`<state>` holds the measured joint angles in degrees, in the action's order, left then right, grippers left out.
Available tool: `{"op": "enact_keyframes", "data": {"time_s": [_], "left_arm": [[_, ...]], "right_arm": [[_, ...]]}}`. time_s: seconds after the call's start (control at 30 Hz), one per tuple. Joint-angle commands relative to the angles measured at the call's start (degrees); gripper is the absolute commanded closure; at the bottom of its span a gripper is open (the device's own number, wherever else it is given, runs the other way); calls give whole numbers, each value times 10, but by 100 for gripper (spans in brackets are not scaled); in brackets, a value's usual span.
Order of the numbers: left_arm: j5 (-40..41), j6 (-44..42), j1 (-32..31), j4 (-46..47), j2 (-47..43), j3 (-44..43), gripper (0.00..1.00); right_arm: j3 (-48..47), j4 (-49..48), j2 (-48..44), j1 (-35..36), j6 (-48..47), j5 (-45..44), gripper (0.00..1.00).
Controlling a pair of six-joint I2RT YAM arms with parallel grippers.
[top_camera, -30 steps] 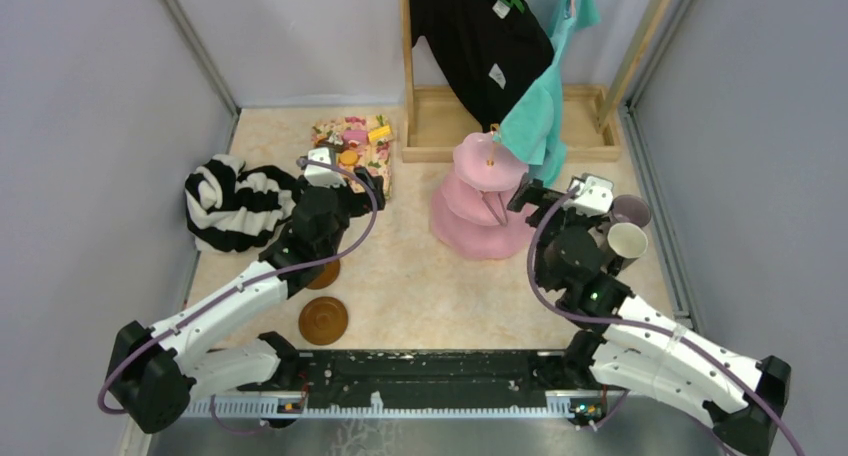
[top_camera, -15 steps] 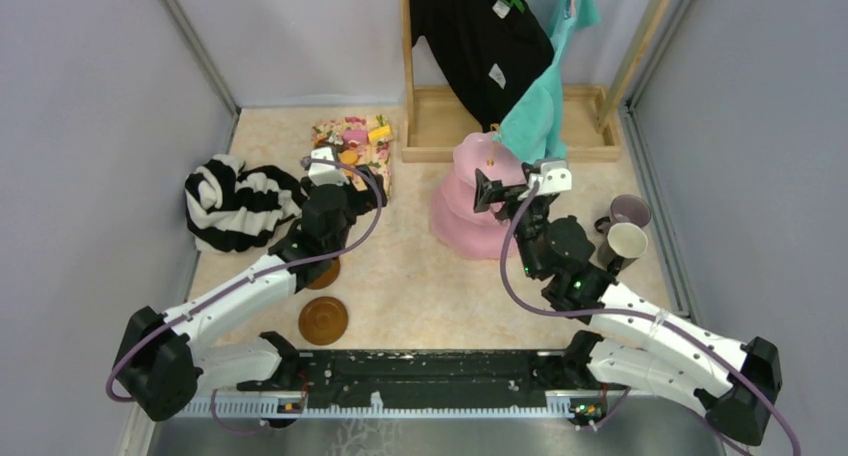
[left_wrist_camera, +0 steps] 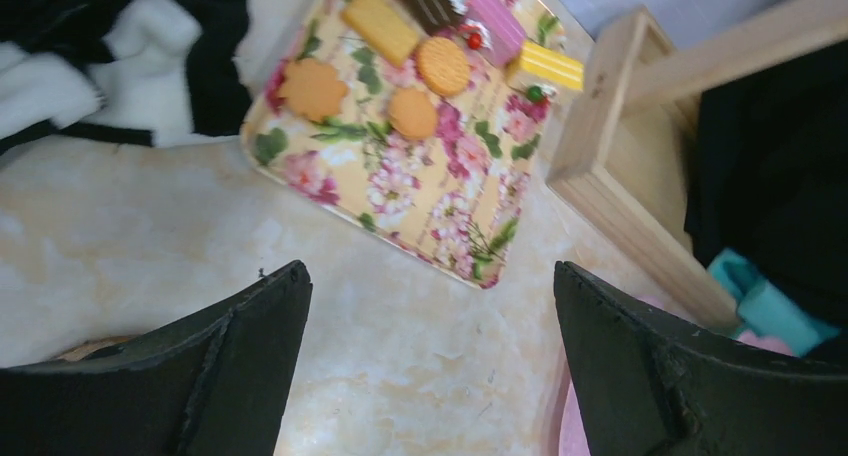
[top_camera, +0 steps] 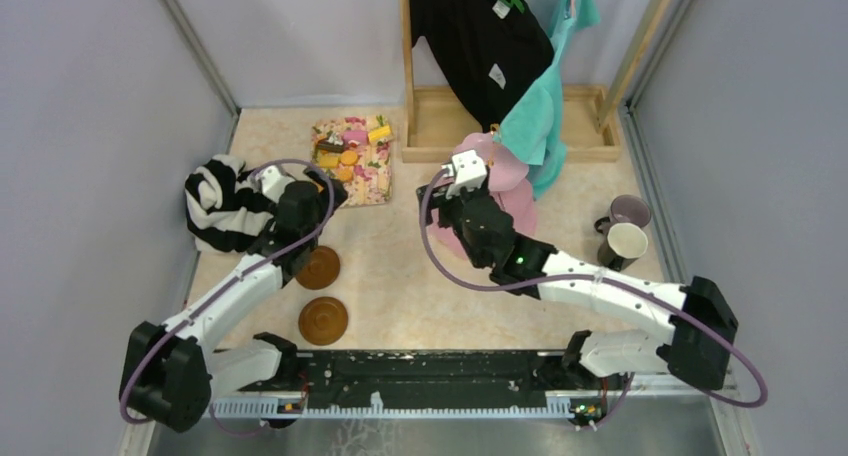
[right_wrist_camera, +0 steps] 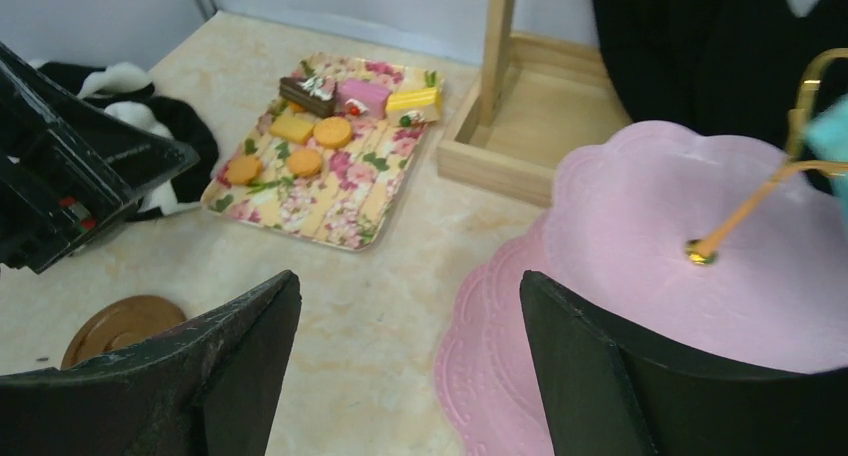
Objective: Serve the afternoon tea
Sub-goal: Move the coaster to the center of the board.
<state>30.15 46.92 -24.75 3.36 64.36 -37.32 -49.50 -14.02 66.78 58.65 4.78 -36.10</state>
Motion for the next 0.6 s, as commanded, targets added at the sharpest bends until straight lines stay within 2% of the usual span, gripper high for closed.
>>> {"op": "enact_keyframes", "data": {"time_s": [0.0,0.2,0.4,0.57], "left_arm": [[4,87,31,-28,-37,28,5],[25,134,49,-72,-49,38,9],[-32,216,103,-113,-61,67,18],[-73,269,146,-145,-58,85,26]], "right_arm": [[-64,-1,58,20,23,37,20],[-108,7,146,26,13,91,20],[-170,35,224,18,-7,131,16],[-216,38,307,-20,6,217,16]]}}
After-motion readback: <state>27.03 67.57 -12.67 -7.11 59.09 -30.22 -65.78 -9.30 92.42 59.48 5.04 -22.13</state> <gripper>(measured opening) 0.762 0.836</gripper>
